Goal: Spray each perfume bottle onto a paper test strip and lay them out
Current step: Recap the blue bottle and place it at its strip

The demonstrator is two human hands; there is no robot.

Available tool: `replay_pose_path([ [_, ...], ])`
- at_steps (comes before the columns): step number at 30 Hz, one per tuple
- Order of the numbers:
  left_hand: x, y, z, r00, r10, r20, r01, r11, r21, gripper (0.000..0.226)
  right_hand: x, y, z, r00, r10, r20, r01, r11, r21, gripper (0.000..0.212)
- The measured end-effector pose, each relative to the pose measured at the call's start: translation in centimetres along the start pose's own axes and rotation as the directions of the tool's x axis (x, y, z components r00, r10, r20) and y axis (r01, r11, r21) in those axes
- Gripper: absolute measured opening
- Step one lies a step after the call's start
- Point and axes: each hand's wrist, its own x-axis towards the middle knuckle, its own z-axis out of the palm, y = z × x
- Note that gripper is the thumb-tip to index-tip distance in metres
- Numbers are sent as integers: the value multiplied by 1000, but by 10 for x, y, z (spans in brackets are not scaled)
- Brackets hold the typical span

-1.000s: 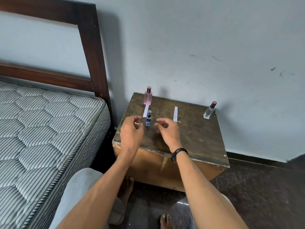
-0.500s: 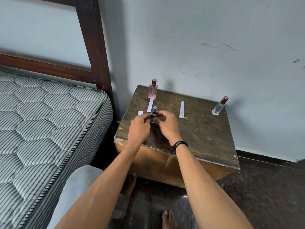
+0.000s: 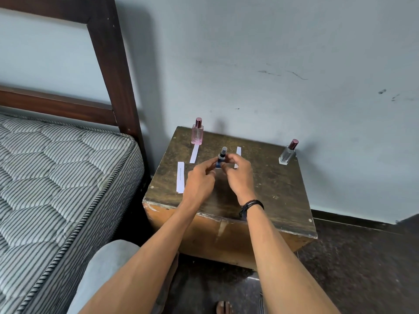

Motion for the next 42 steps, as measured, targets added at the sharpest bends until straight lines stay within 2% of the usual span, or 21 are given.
replay_pose_path([
  [7,21,14,31,996,53,78,-51,998,-29,51,16,19,-15,979,51,-199,-26,992,127,25],
  [14,52,15,57,992,75,98,-72,997,-35,51,43,35,-15,949,83,-303,-14,975,223,32],
  [20,80,4,69,993,69,100,-59,993,-101,52,75,44,-9,953,29,-301,9,992,123,32],
  [27,108,-5,75,985,113,127,-97,987,-132,53,98,49,-12,954,-24,-298,51,995,83,32],
  [42,115,-5,76,978,155,138,-146,987,-71,55,107,59,-11,956,-66,-286,65,998,-13,29],
])
